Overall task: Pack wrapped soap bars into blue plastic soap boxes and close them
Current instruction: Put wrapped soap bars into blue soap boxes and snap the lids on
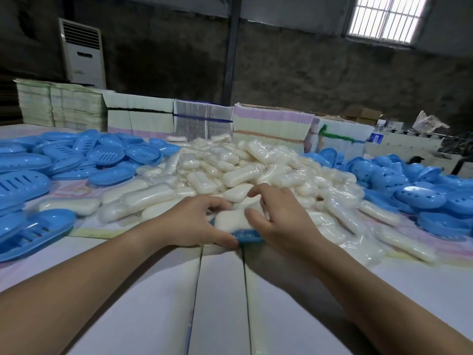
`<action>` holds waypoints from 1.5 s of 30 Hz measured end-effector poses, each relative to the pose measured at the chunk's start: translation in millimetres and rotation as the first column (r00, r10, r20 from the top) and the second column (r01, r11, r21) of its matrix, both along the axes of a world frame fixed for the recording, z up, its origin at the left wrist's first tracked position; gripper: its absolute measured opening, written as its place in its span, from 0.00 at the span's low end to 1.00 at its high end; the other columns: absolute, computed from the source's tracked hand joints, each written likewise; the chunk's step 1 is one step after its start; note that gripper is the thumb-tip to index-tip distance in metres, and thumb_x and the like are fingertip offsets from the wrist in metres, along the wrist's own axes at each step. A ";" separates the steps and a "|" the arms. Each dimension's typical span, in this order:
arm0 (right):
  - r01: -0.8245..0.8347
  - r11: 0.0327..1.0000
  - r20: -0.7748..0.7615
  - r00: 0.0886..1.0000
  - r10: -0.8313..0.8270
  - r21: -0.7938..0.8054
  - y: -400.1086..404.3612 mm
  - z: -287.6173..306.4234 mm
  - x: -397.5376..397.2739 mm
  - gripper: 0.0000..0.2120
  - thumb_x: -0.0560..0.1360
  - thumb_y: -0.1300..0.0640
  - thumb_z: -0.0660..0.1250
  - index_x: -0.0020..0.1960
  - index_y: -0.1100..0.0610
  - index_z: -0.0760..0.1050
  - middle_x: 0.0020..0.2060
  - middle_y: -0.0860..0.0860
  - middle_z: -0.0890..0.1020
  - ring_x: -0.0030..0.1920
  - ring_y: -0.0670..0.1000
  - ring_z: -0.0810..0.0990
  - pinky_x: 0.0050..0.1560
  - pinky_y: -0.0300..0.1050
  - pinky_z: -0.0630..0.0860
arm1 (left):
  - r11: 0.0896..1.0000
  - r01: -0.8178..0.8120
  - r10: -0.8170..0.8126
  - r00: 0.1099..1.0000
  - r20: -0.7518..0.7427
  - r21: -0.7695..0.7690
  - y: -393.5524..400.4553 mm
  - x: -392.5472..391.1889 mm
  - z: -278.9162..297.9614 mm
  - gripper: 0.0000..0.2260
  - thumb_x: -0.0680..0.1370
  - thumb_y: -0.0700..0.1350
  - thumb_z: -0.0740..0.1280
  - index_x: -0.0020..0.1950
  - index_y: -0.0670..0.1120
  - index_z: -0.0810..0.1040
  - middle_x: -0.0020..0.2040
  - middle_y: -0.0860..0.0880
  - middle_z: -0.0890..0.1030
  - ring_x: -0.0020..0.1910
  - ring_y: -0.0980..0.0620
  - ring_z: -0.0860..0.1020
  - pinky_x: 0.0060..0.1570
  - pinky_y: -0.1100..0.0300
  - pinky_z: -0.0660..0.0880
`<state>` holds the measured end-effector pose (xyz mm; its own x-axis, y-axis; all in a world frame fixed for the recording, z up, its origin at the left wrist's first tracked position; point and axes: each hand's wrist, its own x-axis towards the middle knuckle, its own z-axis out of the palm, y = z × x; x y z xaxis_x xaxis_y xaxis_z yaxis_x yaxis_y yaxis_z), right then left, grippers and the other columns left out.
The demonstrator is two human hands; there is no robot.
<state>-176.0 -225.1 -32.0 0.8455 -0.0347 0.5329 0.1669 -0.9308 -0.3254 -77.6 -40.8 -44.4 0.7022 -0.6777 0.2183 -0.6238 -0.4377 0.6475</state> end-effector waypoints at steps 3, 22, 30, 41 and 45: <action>-0.064 0.996 -0.165 0.984 0.073 0.060 -16.5 6.8 -6.6 0.16 0.75 0.55 0.67 0.62 0.50 0.74 0.49 0.48 0.77 0.56 0.51 0.70 0.57 0.45 0.68 | 1.000 -0.005 0.004 1.000 0.006 0.018 -0.4 0.2 -0.2 0.24 0.61 0.60 0.81 0.55 0.63 0.81 0.52 0.65 0.80 0.51 0.66 0.76 0.48 0.65 0.75; -0.067 0.994 -0.247 0.965 0.086 0.083 -31.5 6.5 -9.3 0.15 0.70 0.53 0.73 0.57 0.45 0.82 0.52 0.38 0.81 0.52 0.39 0.77 0.46 0.26 0.69 | 0.999 -0.028 0.027 0.999 0.038 0.032 0.5 -5.6 0.6 0.21 0.62 0.58 0.82 0.48 0.57 0.77 0.50 0.60 0.78 0.47 0.60 0.76 0.38 0.66 0.70; 0.039 0.910 0.060 0.996 -0.070 0.414 -70.0 28.5 -10.1 0.10 0.72 0.56 0.71 0.50 0.43 0.82 0.46 0.41 0.83 0.49 0.41 0.78 0.48 0.36 0.73 | 0.998 -0.063 0.063 0.998 0.031 0.029 1.4 0.6 -5.4 0.22 0.60 0.61 0.82 0.47 0.59 0.78 0.51 0.60 0.79 0.44 0.62 0.76 0.35 0.69 0.69; 0.832 0.550 -0.273 0.547 -0.791 0.071 -239.6 9.2 -35.9 0.25 0.77 0.52 0.60 0.74 0.51 0.65 0.67 0.55 0.73 0.69 0.63 0.63 0.65 0.58 0.68 | 0.999 0.037 -0.039 0.997 0.061 0.024 -1.3 2.8 -4.3 0.29 0.52 0.71 0.76 0.50 0.67 0.76 0.48 0.70 0.79 0.44 0.64 0.78 0.37 0.63 0.76; 0.815 0.580 -0.344 0.543 -0.766 -0.005 -251.2 0.2 -32.7 0.15 0.77 0.53 0.59 0.61 0.51 0.76 0.60 0.55 0.78 0.64 0.63 0.67 0.57 0.54 0.69 | 0.999 0.006 -0.012 0.992 0.126 0.043 -1.8 7.2 -6.4 0.33 0.50 0.73 0.73 0.53 0.66 0.77 0.46 0.68 0.80 0.40 0.60 0.79 0.41 0.57 0.78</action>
<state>-208.7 -476.3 -31.8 0.5394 -0.8155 0.2099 -0.7339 -0.5774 -0.3578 -70.5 -42.6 -50.8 0.6645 -0.6945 0.2759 -0.7035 -0.4570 0.5443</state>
